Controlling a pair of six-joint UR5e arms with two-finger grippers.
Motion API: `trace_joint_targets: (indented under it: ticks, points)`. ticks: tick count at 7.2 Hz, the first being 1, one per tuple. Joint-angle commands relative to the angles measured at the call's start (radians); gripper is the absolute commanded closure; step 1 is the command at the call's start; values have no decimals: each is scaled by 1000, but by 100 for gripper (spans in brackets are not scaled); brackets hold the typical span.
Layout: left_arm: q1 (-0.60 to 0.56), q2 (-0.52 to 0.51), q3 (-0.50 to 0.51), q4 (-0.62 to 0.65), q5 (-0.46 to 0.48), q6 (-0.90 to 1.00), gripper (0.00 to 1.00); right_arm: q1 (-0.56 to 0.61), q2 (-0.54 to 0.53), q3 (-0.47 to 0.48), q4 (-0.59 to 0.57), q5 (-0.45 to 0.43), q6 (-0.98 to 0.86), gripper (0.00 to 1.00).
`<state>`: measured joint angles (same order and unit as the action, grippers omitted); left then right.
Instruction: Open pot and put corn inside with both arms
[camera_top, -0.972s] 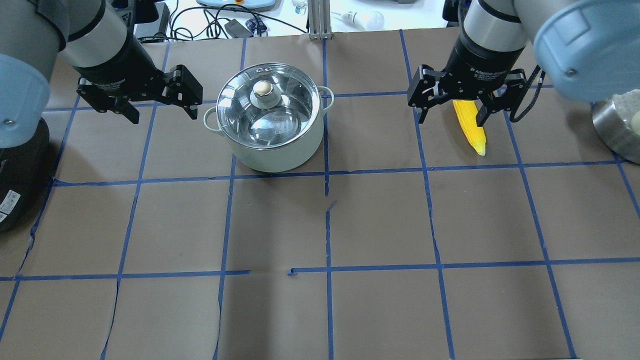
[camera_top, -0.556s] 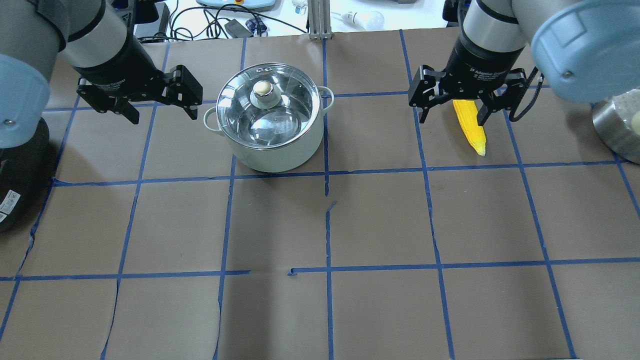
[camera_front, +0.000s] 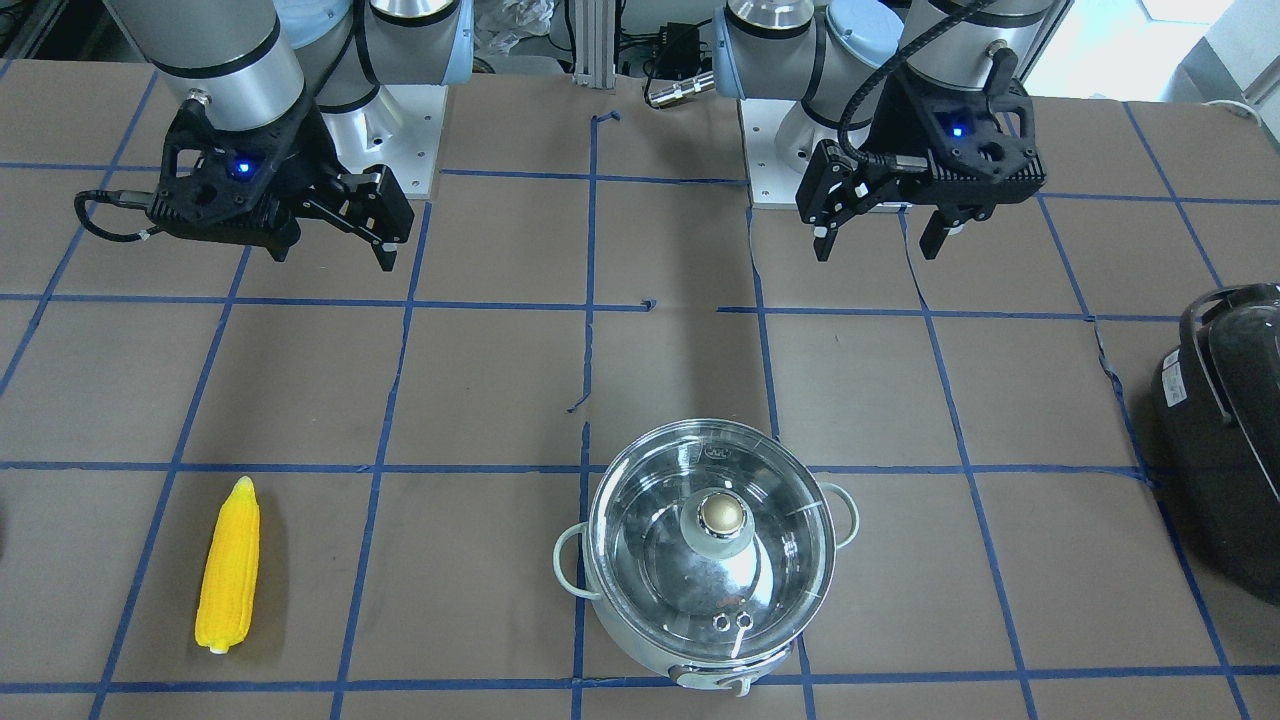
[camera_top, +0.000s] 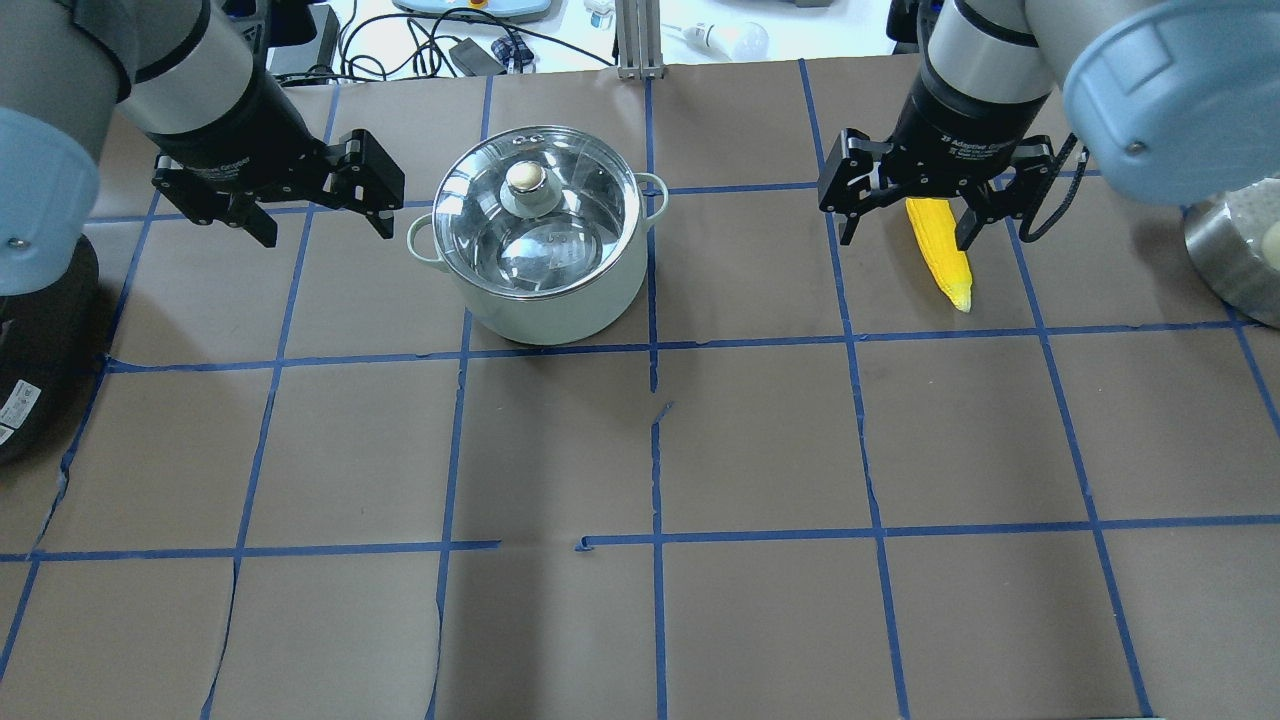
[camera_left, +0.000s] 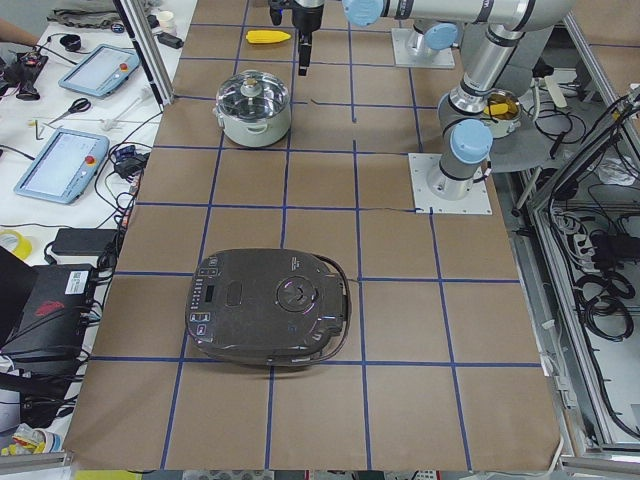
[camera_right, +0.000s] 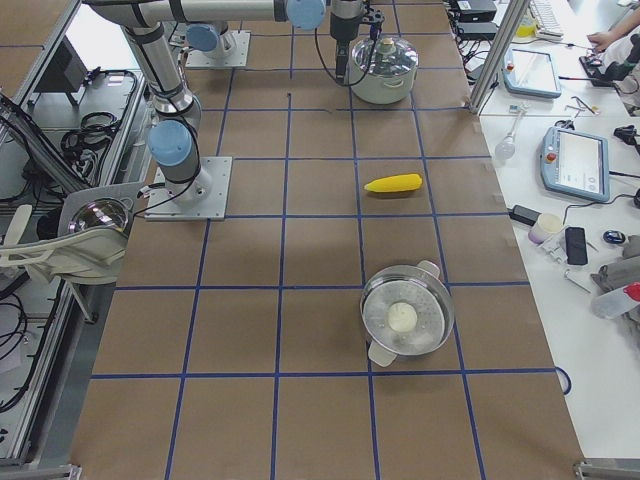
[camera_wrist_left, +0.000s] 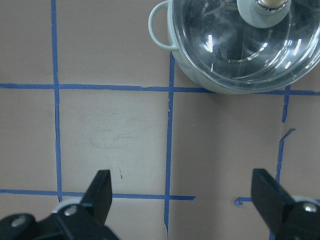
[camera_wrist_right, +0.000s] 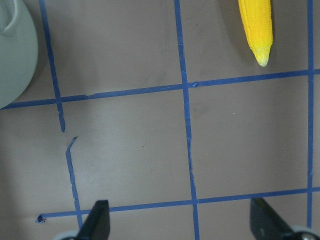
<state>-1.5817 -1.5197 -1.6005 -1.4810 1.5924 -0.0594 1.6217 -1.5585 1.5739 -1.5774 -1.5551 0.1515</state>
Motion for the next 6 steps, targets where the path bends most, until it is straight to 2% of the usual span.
trace_joint_targets:
  ticks: [1, 2, 4, 6]
  points:
    - [2, -36, 10, 7, 1, -8, 0, -5, 2, 0, -9, -2, -3, 0]
    - [2, -103, 42, 30, -6, -31, 0, -16, 3, 1, -15, -2, -22, 0]
    - [-7, -277, 190, 53, -5, -34, 0, -101, -3, 0, 0, 6, -132, 0]
    - [-70, -405, 298, 59, 4, -127, 0, -166, 21, 11, -18, 21, -203, 0]
